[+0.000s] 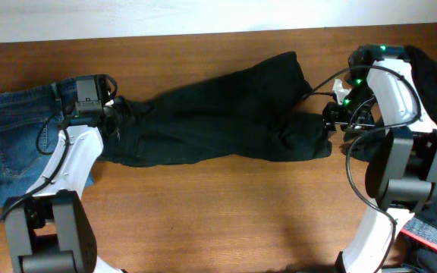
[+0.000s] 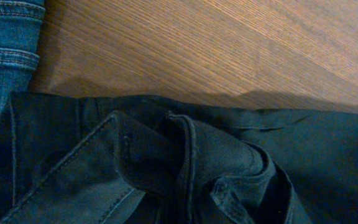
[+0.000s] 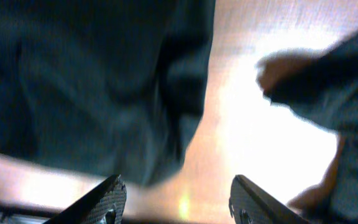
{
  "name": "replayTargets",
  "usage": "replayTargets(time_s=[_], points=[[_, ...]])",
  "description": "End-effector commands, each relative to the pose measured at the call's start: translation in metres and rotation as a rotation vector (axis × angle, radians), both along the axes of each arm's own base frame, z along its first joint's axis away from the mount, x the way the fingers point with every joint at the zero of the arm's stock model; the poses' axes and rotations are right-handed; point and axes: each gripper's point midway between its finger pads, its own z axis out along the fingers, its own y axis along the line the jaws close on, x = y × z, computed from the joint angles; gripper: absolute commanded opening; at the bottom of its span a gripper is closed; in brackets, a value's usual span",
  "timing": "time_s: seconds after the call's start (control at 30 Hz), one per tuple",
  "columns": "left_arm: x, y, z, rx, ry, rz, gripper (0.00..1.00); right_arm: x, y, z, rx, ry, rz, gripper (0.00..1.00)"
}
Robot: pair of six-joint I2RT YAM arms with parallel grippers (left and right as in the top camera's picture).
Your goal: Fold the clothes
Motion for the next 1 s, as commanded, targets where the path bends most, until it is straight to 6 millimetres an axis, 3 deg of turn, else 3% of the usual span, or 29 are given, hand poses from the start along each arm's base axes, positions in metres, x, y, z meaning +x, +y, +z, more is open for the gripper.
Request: replayTargets(time_s=[0.0, 0.23, 0.47, 0.67, 0.97], points=[[0.008, 0.009, 0.008, 0.03, -0.026, 0.036, 0.01, -0.009, 0.013, 0.027, 0.042, -0.017, -0.006, 0.6], [0.008, 0.009, 0.003, 0.03, -0.013, 0.036, 0.0, -0.022, 0.037, 0.032, 0.076, 0.037, 0.088, 0.6], [0.006, 0.008, -0.016, 0.026, 0.034, 0.033, 0.01, -0.028, 0.049, 0.029, 0.022, 0.06, 0.181, 0.58], [0.007, 0.008, -0.017, 0.026, 0.03, 0.033, 0.01, -0.017, 0.062, 0.009, -0.06, 0.004, 0.377, 0.62], [0.009, 0.008, -0.016, 0.026, 0.021, 0.034, 0.01, 0.01, 0.078, 0.006, -0.179, -0.109, 0.607, 0.73]])
